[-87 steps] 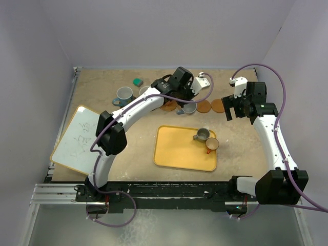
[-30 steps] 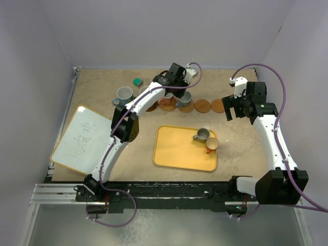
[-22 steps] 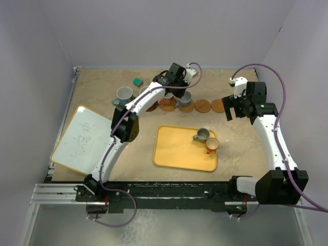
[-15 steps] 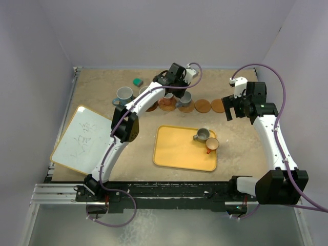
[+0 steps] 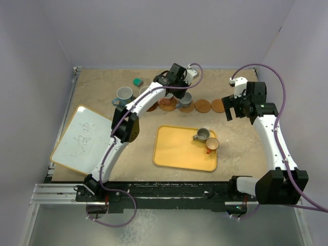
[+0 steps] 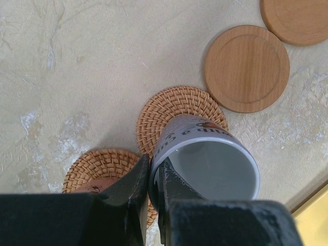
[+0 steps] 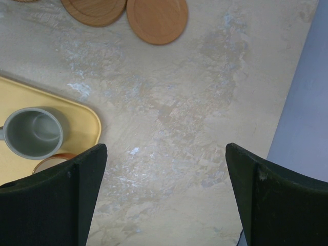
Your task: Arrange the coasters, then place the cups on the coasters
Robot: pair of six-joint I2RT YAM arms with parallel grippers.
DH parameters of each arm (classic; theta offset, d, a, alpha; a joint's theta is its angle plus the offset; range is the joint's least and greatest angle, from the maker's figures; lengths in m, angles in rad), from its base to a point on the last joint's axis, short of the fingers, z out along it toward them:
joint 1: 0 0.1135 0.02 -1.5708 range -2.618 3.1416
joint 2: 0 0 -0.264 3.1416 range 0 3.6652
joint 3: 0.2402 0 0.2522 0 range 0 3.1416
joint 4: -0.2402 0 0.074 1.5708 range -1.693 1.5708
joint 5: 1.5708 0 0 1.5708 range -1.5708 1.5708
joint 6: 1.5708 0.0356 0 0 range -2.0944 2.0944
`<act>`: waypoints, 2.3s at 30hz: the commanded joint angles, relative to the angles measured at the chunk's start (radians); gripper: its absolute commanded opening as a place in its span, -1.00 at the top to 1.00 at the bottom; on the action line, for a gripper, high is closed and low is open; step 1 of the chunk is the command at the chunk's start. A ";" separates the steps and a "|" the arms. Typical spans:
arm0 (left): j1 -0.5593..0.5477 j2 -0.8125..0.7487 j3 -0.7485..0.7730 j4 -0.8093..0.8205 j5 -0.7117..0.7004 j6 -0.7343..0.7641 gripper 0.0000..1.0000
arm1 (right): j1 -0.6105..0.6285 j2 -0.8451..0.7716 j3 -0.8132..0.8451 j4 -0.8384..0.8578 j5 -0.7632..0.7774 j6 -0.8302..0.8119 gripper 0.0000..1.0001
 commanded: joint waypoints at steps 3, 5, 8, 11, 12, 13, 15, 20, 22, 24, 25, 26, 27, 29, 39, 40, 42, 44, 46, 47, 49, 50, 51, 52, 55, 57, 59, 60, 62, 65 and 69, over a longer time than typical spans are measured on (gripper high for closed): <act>-0.005 -0.048 0.062 0.022 -0.010 0.021 0.94 | -0.005 -0.007 0.001 0.021 0.010 -0.007 -1.00; -0.005 -0.043 0.065 0.020 -0.018 0.024 0.94 | -0.005 -0.008 0.001 0.021 0.010 -0.007 -1.00; -0.005 -0.035 0.067 0.021 -0.020 0.030 0.92 | -0.005 -0.007 0.001 0.021 0.010 -0.007 -1.00; -0.005 -0.030 0.072 0.022 -0.022 0.032 0.82 | -0.005 -0.006 0.001 0.021 0.010 -0.008 -1.00; -0.005 -0.026 0.072 0.023 -0.021 0.031 0.79 | -0.005 -0.007 0.001 0.021 0.010 -0.008 -1.00; -0.004 -0.024 0.074 0.025 -0.021 0.032 0.76 | -0.005 -0.007 0.001 0.021 0.010 -0.007 -1.00; -0.005 -0.016 0.080 0.027 -0.020 0.031 0.71 | -0.005 -0.007 0.001 0.021 0.009 -0.008 -1.00; -0.005 -0.002 0.084 0.033 -0.028 0.037 0.64 | -0.006 -0.006 0.001 0.021 0.010 -0.008 -1.00; -0.005 0.000 0.084 0.033 -0.030 0.039 0.64 | -0.005 -0.005 0.001 0.021 0.010 -0.008 -1.00; -0.005 -0.001 0.085 0.033 -0.032 0.040 0.63 | -0.005 -0.005 0.001 0.021 0.010 -0.008 -1.00; -0.005 -0.003 0.086 0.034 -0.033 0.040 0.62 | -0.005 -0.006 0.001 0.021 0.010 -0.007 -1.00; -0.004 -0.006 0.086 0.036 -0.035 0.042 0.60 | -0.005 -0.006 0.001 0.021 0.010 -0.008 -1.00; -0.005 -0.010 0.085 0.038 -0.040 0.044 0.57 | -0.005 -0.006 0.002 0.020 0.010 -0.007 -1.00; -0.005 -0.021 0.087 0.038 -0.045 0.047 0.53 | -0.005 -0.006 0.001 0.020 0.010 -0.008 -1.00; -0.005 -0.169 0.039 0.040 -0.019 0.058 0.27 | -0.005 -0.010 0.002 0.018 -0.015 -0.010 -1.00; -0.005 -0.190 0.023 0.041 -0.014 0.063 0.23 | -0.005 -0.011 0.003 0.017 -0.023 -0.011 -1.00; -0.005 -0.238 -0.020 0.042 -0.009 0.074 0.14 | -0.005 -0.014 0.003 0.015 -0.041 -0.011 -1.00; -0.005 -0.291 -0.067 0.045 -0.003 0.088 0.06 | -0.005 -0.016 0.007 0.009 -0.062 -0.008 -1.00; -0.005 -0.352 -0.129 0.051 -0.002 0.099 -0.03 | -0.004 -0.016 0.018 -0.002 -0.085 -0.005 -1.00; -0.005 -0.384 -0.169 0.053 -0.003 0.105 -0.09 | -0.003 -0.018 0.021 -0.008 -0.097 -0.002 -1.00; -0.005 -0.468 -0.257 0.067 -0.008 0.121 -0.20 | -0.002 -0.021 0.031 -0.014 -0.114 0.000 -1.00; -0.005 -0.509 -0.308 0.078 -0.014 0.130 -0.26 | -0.002 -0.022 0.035 -0.019 -0.122 0.002 -1.00; -0.005 -0.553 -0.360 0.088 -0.021 0.143 -0.29 | -0.001 -0.021 0.043 -0.025 -0.132 0.003 -1.00; -0.005 -0.594 -0.420 0.098 -0.030 0.156 -0.35 | 0.001 -0.021 0.049 -0.034 -0.139 0.004 -1.00; -0.005 -0.724 -0.583 0.134 -0.072 0.202 -0.43 | 0.016 -0.006 0.080 -0.073 -0.140 -0.006 -1.00; -0.005 -0.805 -0.699 0.148 -0.107 0.235 -0.45 | 0.034 0.008 0.102 -0.106 -0.111 -0.027 -1.00; -0.005 -0.887 -0.796 0.164 -0.138 0.263 -0.48 | 0.058 0.026 0.102 -0.127 -0.074 -0.055 -1.00; -0.004 -0.923 -0.848 0.174 -0.153 0.275 -0.49 | 0.069 0.033 0.097 -0.129 -0.062 -0.066 -1.00; -0.003 -0.992 -0.936 0.188 -0.177 0.298 -0.50 | 0.099 0.050 0.079 -0.132 -0.049 -0.087 -0.99; -0.004 -1.091 -1.048 0.208 -0.204 0.319 -0.53 | 0.180 0.077 0.044 -0.123 -0.023 -0.113 -0.92; 0.000 -1.180 -1.165 0.258 -0.223 0.328 -0.55 | 0.260 0.135 0.007 -0.105 -0.016 -0.131 -0.85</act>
